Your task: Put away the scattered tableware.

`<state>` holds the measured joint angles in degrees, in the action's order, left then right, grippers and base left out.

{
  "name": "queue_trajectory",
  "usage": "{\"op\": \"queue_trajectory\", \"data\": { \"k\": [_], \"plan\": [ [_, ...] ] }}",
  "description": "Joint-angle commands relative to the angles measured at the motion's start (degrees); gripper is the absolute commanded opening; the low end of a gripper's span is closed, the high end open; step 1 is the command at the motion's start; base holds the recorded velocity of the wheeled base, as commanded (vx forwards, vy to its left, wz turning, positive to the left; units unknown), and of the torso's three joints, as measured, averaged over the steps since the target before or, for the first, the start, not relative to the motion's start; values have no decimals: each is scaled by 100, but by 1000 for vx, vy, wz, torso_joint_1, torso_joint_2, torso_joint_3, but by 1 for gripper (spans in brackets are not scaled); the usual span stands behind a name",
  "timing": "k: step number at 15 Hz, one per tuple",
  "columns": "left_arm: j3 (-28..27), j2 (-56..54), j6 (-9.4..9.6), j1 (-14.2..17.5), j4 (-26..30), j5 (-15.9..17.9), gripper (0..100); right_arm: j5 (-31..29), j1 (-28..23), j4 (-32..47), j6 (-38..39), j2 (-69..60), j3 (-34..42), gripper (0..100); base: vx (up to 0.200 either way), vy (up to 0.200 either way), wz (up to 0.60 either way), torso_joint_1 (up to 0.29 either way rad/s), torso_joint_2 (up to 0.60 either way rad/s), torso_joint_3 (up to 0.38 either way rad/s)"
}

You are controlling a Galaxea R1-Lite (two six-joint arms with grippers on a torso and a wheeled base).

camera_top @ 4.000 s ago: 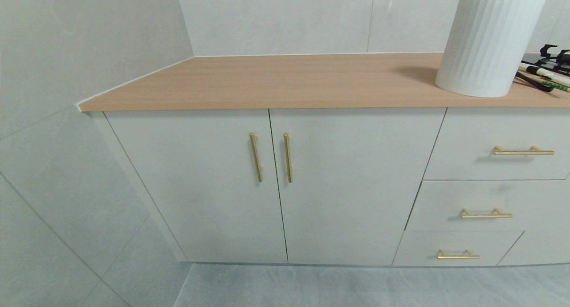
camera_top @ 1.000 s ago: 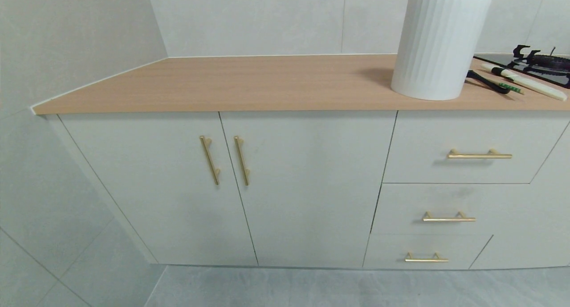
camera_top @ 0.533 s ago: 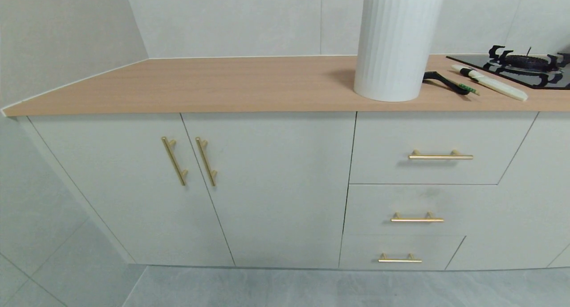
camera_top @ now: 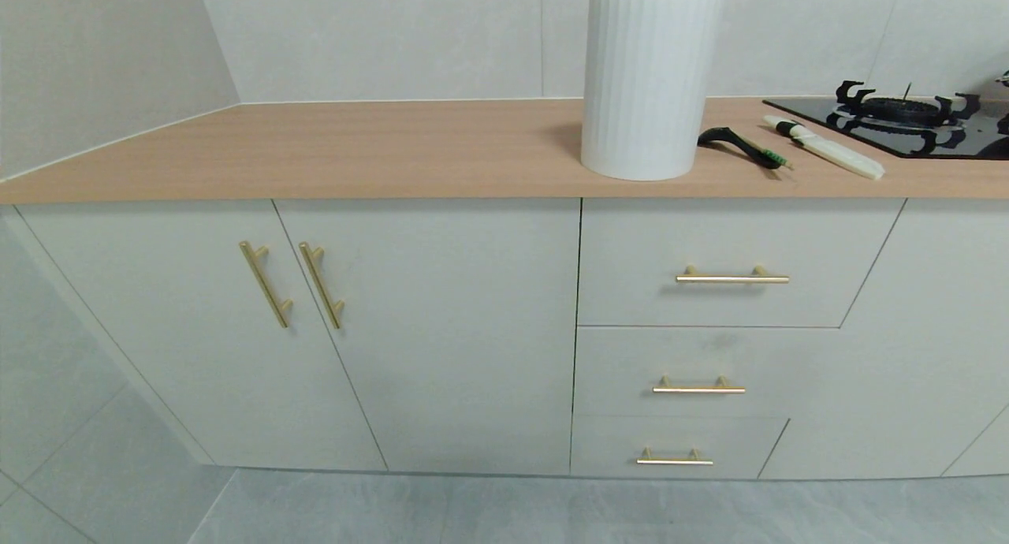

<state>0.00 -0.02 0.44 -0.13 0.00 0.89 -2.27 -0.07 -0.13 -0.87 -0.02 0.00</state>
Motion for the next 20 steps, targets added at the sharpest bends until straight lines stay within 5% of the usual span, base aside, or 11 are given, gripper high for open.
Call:
{"op": "queue_trajectory", "data": {
  "k": [1,15,18,20],
  "plan": [
    [0,2,9,5,0,-1,100,-2,7,-4,-1,2,0,100,0,0,0,0,0,0],
    [0,2,9,5,0,-1,100,-2,7,-31,60,2,0,100,0,0,0,0,0,0],
    [0,2,0,5,0,-1,100,482,95,84,1141,336,-1143,100,0,0,0,0,0,0],
    [0,2,9,5,0,-1,100,789,429,383,1027,1048,-1213,100,0,0,0,0,0,0]
  ]
}}
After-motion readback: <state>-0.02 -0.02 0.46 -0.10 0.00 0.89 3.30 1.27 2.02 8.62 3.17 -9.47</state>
